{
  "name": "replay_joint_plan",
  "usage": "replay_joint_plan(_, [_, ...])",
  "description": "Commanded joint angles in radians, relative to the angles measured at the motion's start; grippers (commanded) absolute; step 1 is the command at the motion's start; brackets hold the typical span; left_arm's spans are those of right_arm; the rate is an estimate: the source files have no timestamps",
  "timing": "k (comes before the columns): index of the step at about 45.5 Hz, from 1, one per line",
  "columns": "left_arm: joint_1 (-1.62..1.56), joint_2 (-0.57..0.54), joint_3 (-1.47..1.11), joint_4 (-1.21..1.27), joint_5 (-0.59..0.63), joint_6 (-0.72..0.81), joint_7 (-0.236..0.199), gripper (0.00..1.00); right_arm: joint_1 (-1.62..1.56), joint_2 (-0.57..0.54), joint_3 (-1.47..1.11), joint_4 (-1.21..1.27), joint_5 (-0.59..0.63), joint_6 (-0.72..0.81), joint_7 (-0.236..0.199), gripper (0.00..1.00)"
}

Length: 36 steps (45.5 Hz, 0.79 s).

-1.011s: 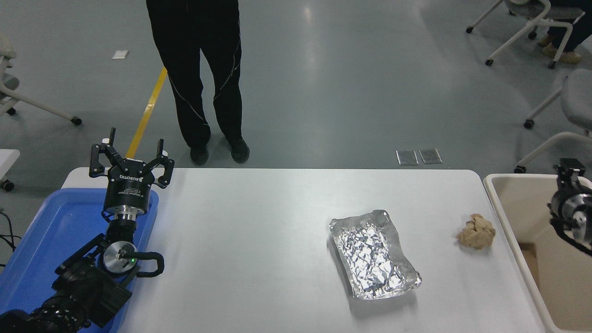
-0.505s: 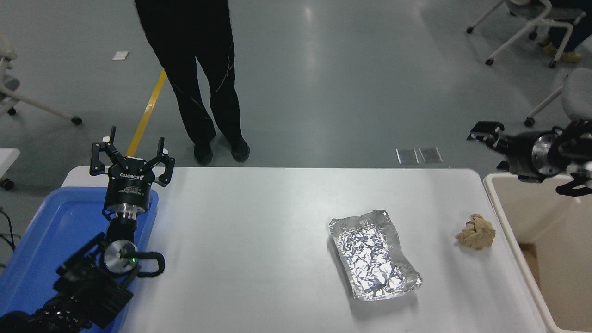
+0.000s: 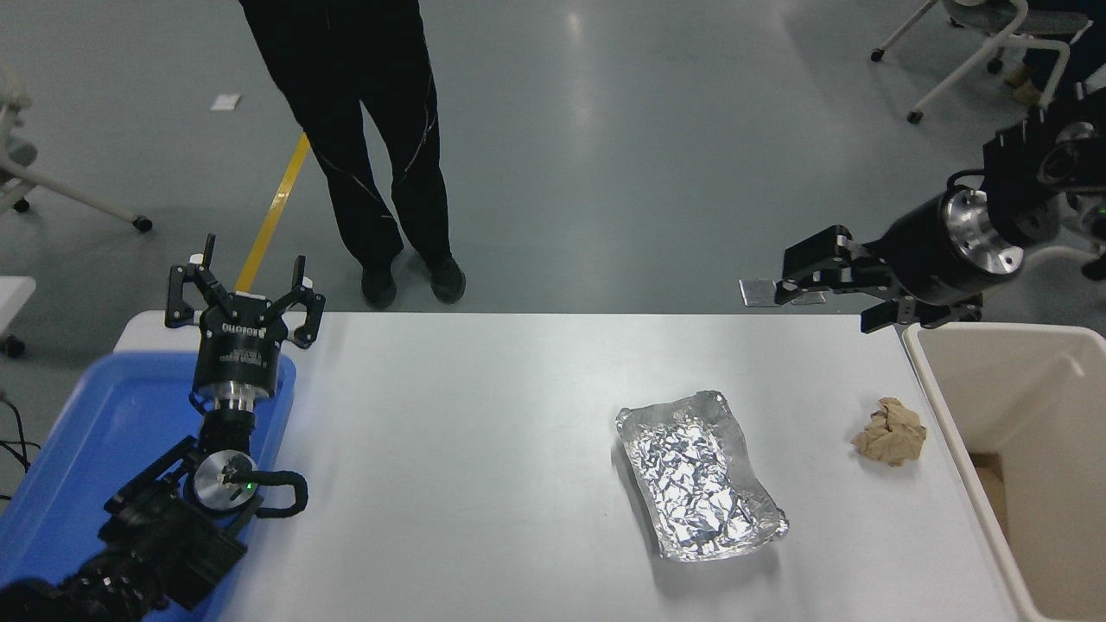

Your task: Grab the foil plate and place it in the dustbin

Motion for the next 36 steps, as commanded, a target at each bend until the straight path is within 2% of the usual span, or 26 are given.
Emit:
replay_joint_plan(1, [0.001,0.000,0.000,0.000,0.000,0.001,0.000,0.99,0.130,0.129,-0.021,0.088,0.034,0.093,-0.003,1.00])
replay_joint_plan(15, [0.001,0.000,0.000,0.000,0.000,0.001,0.000,0.99,0.116,0.172,-0.013,0.079,0.028,0.093,-0.003,1.00])
replay_joint_plan(23, [0.001,0.000,0.000,0.000,0.000,0.001,0.000,0.99,0.004,0.196,-0.016,0.016,0.026,-0.064,-0.002,1.00])
replay_joint_plan(36, [0.001,0.000,0.000,0.000,0.000,0.001,0.000,0.99,-0.270,0.190,-0.013,-0.117,0.017,-0.196,0.020,1.00])
